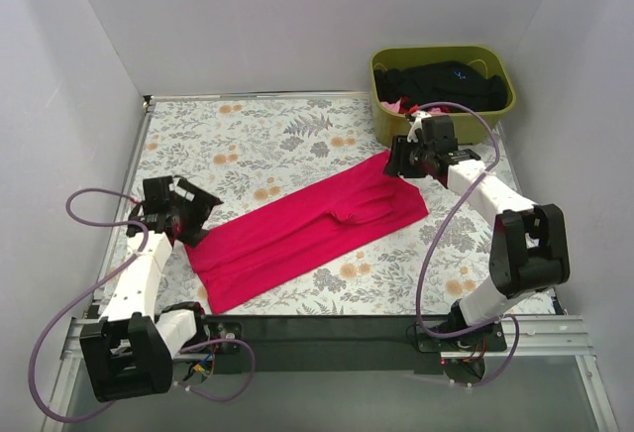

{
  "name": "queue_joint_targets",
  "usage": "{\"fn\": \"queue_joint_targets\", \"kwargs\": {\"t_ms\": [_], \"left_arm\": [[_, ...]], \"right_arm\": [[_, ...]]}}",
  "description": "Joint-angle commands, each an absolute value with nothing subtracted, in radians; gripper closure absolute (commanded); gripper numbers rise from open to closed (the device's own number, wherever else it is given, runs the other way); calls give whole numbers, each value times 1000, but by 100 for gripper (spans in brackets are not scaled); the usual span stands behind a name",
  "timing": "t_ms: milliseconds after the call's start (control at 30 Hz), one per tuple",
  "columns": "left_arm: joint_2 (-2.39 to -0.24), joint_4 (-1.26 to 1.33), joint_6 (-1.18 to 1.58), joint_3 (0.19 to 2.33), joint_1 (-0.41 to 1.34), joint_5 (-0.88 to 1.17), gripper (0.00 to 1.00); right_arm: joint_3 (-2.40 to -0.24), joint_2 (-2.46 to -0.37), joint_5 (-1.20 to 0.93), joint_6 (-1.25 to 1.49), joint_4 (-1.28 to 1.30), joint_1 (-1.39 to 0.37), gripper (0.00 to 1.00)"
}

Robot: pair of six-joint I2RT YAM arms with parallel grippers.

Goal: Fold and stack the t-shirts
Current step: Fold the tshirt

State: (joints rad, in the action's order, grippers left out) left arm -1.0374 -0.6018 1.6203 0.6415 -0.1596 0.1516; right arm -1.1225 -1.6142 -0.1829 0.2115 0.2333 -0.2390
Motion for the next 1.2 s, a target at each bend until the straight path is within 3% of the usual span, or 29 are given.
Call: {"fn": "queue_joint_targets", "kwargs": {"t_ms": [0, 233, 433, 700, 1167], "left_arm": [[-1005, -563, 1534, 730, -72, 221, 21], [-1168, -344, 1390, 801, 412, 187, 20], [-1393, -187, 1204, 957, 639, 179, 27], [-1727, -143, 986, 1176, 749, 222, 42], [-1876, -146, 907, 1236, 827, 223, 64]], "right_arm": [[-1040, -1575, -218, 262, 232, -239, 54], [-852, -1529, -337, 265, 108, -190, 57], [-799, -1502, -403, 227, 51, -161, 57], [-753, -1441, -425, 229, 9, -143, 57], [-703, -1428, -486, 247, -100, -141, 57]]}}
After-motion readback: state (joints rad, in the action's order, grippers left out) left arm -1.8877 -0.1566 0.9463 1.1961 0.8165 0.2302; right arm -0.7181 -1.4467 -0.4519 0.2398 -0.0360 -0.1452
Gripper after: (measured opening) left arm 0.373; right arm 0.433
